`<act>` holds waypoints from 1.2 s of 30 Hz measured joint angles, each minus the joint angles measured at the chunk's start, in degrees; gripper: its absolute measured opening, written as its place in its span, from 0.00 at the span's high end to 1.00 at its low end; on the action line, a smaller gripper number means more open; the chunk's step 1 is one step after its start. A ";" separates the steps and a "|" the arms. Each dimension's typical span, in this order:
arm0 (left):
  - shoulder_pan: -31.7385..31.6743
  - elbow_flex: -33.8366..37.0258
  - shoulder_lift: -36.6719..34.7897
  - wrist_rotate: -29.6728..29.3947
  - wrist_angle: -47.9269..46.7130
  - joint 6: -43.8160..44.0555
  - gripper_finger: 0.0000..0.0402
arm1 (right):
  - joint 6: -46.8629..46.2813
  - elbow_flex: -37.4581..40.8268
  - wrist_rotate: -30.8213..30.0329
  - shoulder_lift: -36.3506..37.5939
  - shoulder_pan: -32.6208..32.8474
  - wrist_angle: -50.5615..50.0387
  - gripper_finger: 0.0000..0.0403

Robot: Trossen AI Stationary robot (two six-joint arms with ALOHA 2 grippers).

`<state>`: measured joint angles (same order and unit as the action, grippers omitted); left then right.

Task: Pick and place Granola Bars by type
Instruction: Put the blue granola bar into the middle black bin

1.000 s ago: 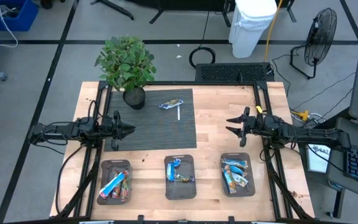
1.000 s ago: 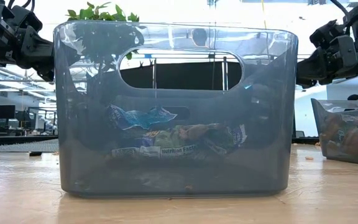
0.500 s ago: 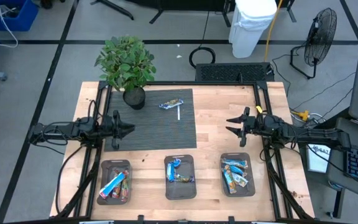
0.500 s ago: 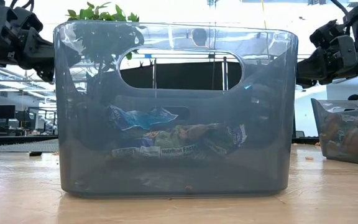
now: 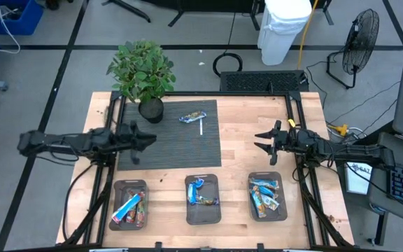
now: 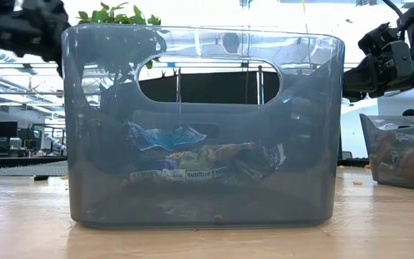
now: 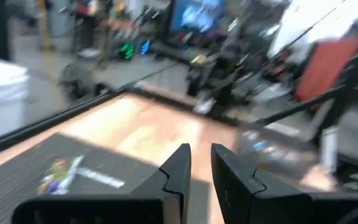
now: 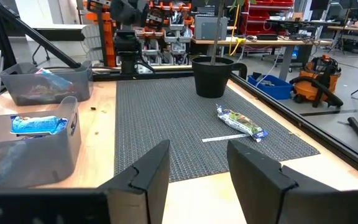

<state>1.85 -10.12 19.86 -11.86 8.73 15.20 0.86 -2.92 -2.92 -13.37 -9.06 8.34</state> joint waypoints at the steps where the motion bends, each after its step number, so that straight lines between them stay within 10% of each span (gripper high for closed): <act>1: 0.00 -1.71 4.17 -1.09 -0.07 -0.02 0.83 | 0.00 0.00 0.00 0.00 0.00 0.00 0.63; 16: -5.58 -45.01 68.47 0.83 -17.31 -12.27 0.83 | 0.00 0.00 0.02 0.00 0.00 0.09 0.63; 32: -23.00 -63.73 89.49 -3.02 -32.51 -11.93 0.83 | 0.00 0.00 0.02 -0.02 0.01 0.12 0.63; 36: -26.35 -63.87 91.29 3.90 -34.15 -6.67 0.83 | 0.00 0.00 0.02 -0.15 0.02 0.26 0.63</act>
<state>-24.50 -74.00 111.15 -7.95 -25.42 8.53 0.86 -2.92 -2.90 -13.52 -9.04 8.60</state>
